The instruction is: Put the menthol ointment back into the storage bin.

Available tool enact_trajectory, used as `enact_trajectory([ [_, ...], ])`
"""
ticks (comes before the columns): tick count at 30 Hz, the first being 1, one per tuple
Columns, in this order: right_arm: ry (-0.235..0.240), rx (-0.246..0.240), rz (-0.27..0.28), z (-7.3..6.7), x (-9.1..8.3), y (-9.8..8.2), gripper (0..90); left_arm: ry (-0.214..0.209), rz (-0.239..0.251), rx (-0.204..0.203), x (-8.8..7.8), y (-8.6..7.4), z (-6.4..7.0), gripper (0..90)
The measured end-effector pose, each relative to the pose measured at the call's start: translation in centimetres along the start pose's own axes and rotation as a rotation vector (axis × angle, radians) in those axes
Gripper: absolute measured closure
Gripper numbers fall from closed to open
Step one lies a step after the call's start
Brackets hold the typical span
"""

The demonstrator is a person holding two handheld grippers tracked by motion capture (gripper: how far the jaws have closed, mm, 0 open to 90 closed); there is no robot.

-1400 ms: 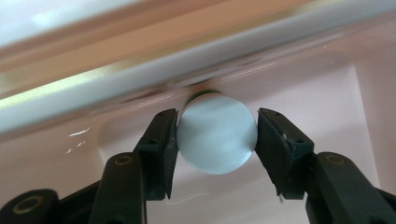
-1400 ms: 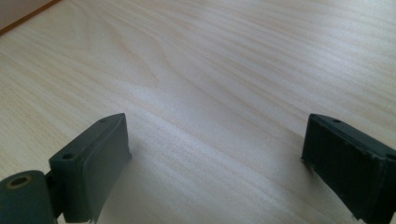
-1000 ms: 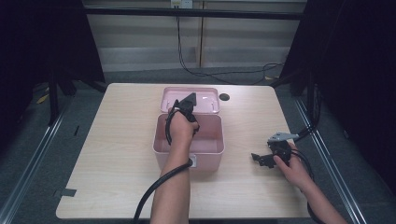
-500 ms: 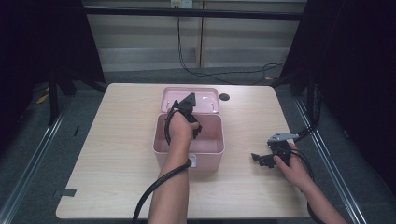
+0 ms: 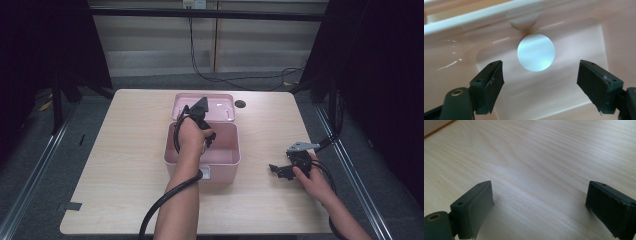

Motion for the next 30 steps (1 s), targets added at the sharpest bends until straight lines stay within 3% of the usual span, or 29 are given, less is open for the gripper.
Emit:
enact_trajectory([
  [12,0.0,0.0,0.0,0.0,0.0,0.0,7.0,-0.019,-0.027,0.006,-2.3,-0.5,0.0,21.8],
  [19,0.0,0.001,0.0,0.0,0.0,0.0,7.0,-0.021,-0.008,0.014,-4.1,-0.7,-0.5,21.3],
  [30,0.0,0.0,0.0,0.0,0.0,0.0,7.0,-0.028,-0.002,0.074,-6.4,-1.4,-1.0,21.2],
])
Point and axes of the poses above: each handheld gripper's, and its own axes: x roughly forward along the jaws, y roughly out of its top, z roughly to its right, the point moved 6 cm from there along x, roughly forward along the jaws, and after that the axes turned 6 degrees about -z, right-handed, at the moved point
